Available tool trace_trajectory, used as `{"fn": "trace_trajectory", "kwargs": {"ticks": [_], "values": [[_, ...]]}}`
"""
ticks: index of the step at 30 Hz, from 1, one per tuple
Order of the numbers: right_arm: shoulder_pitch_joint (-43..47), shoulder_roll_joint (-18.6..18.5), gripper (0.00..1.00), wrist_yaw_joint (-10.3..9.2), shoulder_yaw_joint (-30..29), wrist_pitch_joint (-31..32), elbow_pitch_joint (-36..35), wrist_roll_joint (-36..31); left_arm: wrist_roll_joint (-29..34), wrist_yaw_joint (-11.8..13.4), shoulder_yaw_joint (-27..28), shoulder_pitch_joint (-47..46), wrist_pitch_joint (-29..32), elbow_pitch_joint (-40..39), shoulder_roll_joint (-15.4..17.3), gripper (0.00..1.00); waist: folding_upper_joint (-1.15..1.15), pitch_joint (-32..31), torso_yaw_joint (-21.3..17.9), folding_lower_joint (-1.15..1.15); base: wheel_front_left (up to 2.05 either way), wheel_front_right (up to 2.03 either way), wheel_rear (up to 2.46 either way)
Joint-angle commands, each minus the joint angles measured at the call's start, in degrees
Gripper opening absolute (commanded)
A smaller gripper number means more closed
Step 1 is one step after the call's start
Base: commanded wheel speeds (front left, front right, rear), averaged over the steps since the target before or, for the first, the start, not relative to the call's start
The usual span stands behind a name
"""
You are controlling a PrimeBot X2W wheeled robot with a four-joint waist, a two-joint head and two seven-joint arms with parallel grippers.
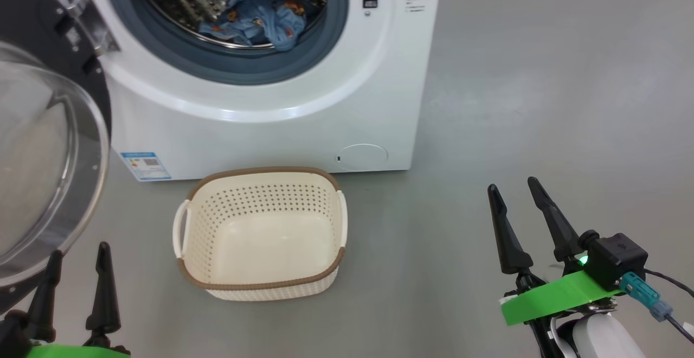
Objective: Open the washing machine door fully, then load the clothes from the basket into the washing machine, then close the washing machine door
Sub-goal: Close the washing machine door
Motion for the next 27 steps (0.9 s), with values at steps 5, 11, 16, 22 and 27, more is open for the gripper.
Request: {"fn": "trace_trajectory", "kwargs": {"ticks": [5, 11, 16, 22, 27], "values": [[-1.0, -0.3, 1.0, 0.26, 1.7, -0.5, -0.6, 0.4, 3.2, 0.5, 3.1, -1.9, -0.4, -0.5, 0.0, 1.0, 0.0, -1.1, 4.6, 0.0, 0.0, 0.0, 0.0], [-1.2, -0.6, 1.0, 0.26, 2.1, -0.5, 0.1, 0.9, 6.0, 0.9, 3.4, -1.6, -0.4, 0.0, -1.0, 1.0, 0.0, -1.7, 8.0, 0.0, 0.0, 0.0, 0.0], [-1.4, -0.9, 1.0, 0.26, 2.4, -0.5, 0.7, 1.3, 7.6, 1.3, 3.5, -1.7, -0.4, 0.6, -1.3, 1.0, 0.0, -2.0, 10.3, 0.0, 0.0, 0.0, 0.0], [-1.6, -1.1, 1.0, 0.26, 2.6, -0.5, 1.1, 1.7, 8.4, 1.9, 4.8, -2.2, -0.4, 0.8, -2.3, 1.0, 0.0, -2.2, 13.7, 0.0, 0.0, 0.0, 0.0], [-1.7, -1.1, 1.0, 0.26, 3.1, -0.5, 1.6, 1.9, 8.7, 2.5, 6.3, -2.3, -0.4, 1.3, -3.4, 1.0, 0.0, -2.4, 16.4, 0.0, 0.0, 0.0, 0.0]]}}
